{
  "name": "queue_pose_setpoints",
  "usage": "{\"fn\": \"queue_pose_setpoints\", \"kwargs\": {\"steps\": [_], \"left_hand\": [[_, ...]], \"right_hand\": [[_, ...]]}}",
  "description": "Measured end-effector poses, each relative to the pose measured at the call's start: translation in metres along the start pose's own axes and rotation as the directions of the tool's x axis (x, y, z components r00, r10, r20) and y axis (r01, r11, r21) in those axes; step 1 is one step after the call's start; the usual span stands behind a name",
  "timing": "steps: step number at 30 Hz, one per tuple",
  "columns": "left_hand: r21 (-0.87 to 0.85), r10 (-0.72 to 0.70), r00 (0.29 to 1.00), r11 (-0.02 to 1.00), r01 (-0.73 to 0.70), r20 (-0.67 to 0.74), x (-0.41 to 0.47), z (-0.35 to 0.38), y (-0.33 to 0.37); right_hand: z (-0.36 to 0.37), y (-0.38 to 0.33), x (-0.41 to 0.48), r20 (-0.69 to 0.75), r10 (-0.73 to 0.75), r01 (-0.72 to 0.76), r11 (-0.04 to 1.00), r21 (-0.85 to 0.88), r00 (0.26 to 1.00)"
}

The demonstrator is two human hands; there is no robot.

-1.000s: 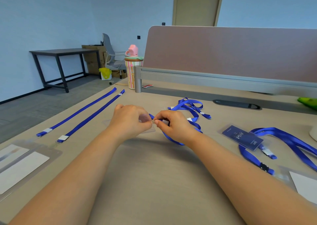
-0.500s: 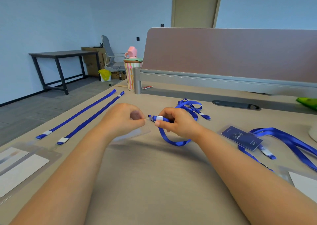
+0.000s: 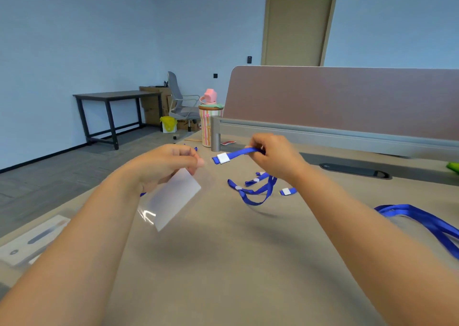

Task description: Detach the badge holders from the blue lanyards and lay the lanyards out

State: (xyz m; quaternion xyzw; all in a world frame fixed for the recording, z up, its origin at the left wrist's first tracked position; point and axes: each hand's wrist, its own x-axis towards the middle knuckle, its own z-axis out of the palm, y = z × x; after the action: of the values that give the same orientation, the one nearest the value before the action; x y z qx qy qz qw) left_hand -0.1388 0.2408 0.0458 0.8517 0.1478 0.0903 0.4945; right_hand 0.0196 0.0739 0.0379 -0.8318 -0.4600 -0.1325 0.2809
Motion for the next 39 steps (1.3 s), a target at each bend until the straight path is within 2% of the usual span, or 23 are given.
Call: {"fn": "queue_pose_setpoints", "kwargs": {"steps": [3, 5, 7, 10, 12, 17, 21, 25, 27, 28, 30, 32, 35, 39], "left_hand": [[-0.112, 0.000, 1.000, 0.994, 0.000, 0.004, -0.014, -0.016, -0.004], [-0.174, -0.006, 1.000, 0.985, 0.001, -0.030, -0.026, -0.024, -0.003], [-0.187, -0.021, 0.996, 0.982, 0.005, -0.083, -0.038, -0.034, -0.004], [-0.104, -0.038, 0.990, 0.994, 0.025, -0.132, -0.058, -0.049, -0.005], [-0.078, -0.060, 0.985, 0.996, 0.049, -0.159, -0.070, -0.057, -0.007], [-0.106, -0.114, 0.966, 0.990, 0.091, -0.233, -0.096, -0.072, -0.015], [-0.111, -0.171, 0.953, 0.983, 0.148, -0.251, -0.121, -0.087, -0.020], [-0.070, -0.259, 0.924, 0.966, 0.250, -0.282, -0.127, -0.096, -0.043], [-0.015, -0.293, 0.915, 0.953, 0.301, -0.276, -0.122, -0.095, -0.057], [-0.002, -0.312, 0.913, 0.946, 0.323, -0.264, -0.118, -0.092, -0.062], [0.033, -0.344, 0.905, 0.931, 0.363, -0.249, -0.108, -0.083, -0.072], [0.093, -0.338, 0.912, 0.925, 0.367, -0.233, -0.095, -0.071, -0.082], [0.111, -0.310, 0.911, 0.931, 0.349, -0.271, -0.074, -0.054, -0.094], [0.250, -0.257, 0.925, 0.911, 0.328, -0.280, -0.059, -0.043, -0.109]], "right_hand": [[-0.008, -0.015, 0.011, -0.031, -0.023, 0.018, 0.990, -0.142, 0.999], [-0.011, -0.030, 0.016, -0.039, -0.004, -0.002, 0.988, -0.156, 0.999], [-0.014, -0.046, 0.022, -0.084, 0.001, -0.008, 0.996, -0.085, 0.996], [-0.020, -0.071, 0.034, -0.214, -0.024, 0.033, 0.999, 0.035, 0.977], [-0.024, -0.088, 0.042, -0.234, -0.044, 0.064, 0.995, 0.080, 0.971], [-0.015, -0.120, 0.052, 0.004, -0.126, 0.125, 0.992, 0.029, 0.992], [-0.008, -0.128, 0.063, -0.082, -0.072, 0.082, 0.989, 0.123, 0.994], [0.003, -0.131, 0.085, 0.063, -0.078, 0.085, 0.990, -0.110, 0.995], [0.016, -0.126, 0.095, 0.072, -0.069, 0.082, 0.978, -0.191, 0.995], [0.022, -0.122, 0.099, 0.051, -0.075, 0.084, 0.977, -0.194, 0.996], [0.034, -0.111, 0.106, 0.012, -0.044, 0.045, 0.995, -0.090, 0.999], [0.041, -0.103, 0.113, -0.035, -0.004, 0.003, 1.000, -0.028, 0.999], [0.055, -0.097, 0.116, -0.059, 0.000, -0.005, 0.996, -0.093, 0.998], [0.093, -0.089, 0.104, 0.095, 0.021, -0.010, 0.993, -0.115, 0.995]]}}
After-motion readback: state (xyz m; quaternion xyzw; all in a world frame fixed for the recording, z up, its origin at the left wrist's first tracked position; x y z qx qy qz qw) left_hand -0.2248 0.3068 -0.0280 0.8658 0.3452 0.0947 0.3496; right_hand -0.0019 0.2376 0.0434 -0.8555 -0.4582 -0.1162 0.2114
